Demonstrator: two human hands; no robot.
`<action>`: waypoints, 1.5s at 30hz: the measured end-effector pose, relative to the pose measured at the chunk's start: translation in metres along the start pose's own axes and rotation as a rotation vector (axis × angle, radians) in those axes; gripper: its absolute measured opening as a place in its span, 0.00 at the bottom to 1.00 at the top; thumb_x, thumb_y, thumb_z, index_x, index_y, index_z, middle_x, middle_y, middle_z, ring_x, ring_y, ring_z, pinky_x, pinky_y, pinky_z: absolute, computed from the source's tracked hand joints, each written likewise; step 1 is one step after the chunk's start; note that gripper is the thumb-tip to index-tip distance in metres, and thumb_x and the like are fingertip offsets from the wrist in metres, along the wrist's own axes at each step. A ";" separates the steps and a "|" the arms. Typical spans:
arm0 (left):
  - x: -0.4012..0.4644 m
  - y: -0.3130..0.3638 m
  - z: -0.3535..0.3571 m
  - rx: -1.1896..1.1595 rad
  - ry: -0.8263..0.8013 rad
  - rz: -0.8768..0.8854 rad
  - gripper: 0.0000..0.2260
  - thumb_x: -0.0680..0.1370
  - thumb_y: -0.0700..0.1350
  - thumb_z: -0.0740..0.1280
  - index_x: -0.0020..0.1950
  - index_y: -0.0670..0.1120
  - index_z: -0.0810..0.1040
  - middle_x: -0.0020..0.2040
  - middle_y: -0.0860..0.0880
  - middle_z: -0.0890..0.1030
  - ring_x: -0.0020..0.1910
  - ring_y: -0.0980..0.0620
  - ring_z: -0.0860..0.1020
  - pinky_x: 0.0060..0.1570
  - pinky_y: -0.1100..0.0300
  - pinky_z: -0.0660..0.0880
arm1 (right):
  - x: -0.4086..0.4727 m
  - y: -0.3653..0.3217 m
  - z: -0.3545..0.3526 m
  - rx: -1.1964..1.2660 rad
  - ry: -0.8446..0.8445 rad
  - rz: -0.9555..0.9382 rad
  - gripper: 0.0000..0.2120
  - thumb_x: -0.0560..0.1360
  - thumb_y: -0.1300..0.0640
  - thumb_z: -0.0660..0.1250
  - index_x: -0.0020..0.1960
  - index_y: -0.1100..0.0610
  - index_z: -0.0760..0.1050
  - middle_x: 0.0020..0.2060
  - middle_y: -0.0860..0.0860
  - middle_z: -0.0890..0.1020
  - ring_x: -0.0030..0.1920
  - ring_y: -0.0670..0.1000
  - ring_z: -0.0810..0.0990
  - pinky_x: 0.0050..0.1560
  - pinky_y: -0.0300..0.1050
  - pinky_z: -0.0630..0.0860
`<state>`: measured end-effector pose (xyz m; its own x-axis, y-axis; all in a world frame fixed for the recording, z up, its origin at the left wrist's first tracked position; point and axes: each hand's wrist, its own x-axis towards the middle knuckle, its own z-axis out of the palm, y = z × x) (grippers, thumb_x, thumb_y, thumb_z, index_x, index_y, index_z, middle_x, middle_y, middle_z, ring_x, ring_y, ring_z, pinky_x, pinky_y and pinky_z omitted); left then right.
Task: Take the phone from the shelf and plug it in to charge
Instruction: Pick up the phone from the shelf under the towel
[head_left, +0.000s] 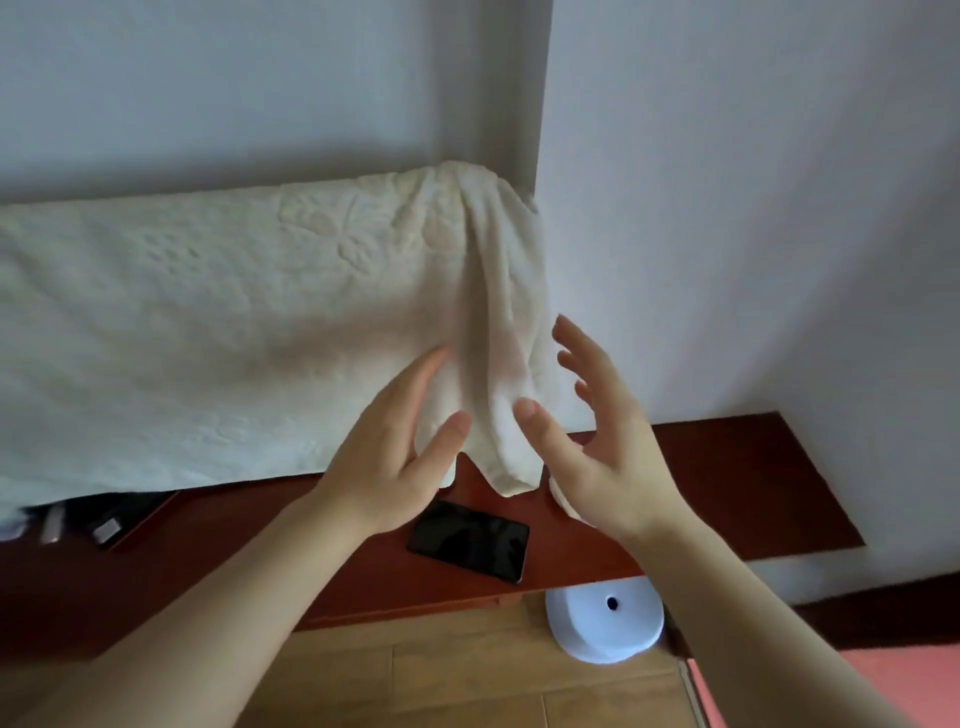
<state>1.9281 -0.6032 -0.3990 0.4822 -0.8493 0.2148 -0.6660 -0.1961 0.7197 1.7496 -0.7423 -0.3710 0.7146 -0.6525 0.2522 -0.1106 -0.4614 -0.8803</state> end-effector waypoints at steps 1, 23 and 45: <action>-0.003 -0.006 0.005 0.044 -0.029 -0.005 0.31 0.81 0.65 0.58 0.82 0.57 0.56 0.82 0.58 0.62 0.80 0.64 0.59 0.75 0.63 0.58 | -0.002 0.007 0.002 -0.021 -0.029 0.010 0.38 0.77 0.31 0.67 0.81 0.42 0.60 0.78 0.39 0.69 0.77 0.41 0.66 0.73 0.57 0.71; -0.030 -0.146 0.082 0.506 -0.633 -0.020 0.47 0.71 0.67 0.73 0.82 0.54 0.51 0.81 0.48 0.67 0.76 0.46 0.71 0.68 0.53 0.71 | -0.054 0.167 0.090 -0.401 -0.460 0.167 0.47 0.71 0.41 0.78 0.82 0.49 0.58 0.77 0.50 0.70 0.75 0.54 0.67 0.70 0.47 0.66; -0.036 -0.194 0.114 0.470 -0.645 -0.024 0.49 0.69 0.60 0.80 0.82 0.52 0.56 0.80 0.46 0.68 0.77 0.44 0.67 0.71 0.50 0.68 | -0.082 0.226 0.126 -0.474 -0.377 0.148 0.46 0.68 0.50 0.83 0.79 0.57 0.65 0.72 0.57 0.76 0.74 0.59 0.70 0.73 0.55 0.67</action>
<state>1.9751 -0.5905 -0.6211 0.1711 -0.9301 -0.3250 -0.8990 -0.2823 0.3348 1.7527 -0.7172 -0.6413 0.8534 -0.5128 -0.0940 -0.4598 -0.6553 -0.5993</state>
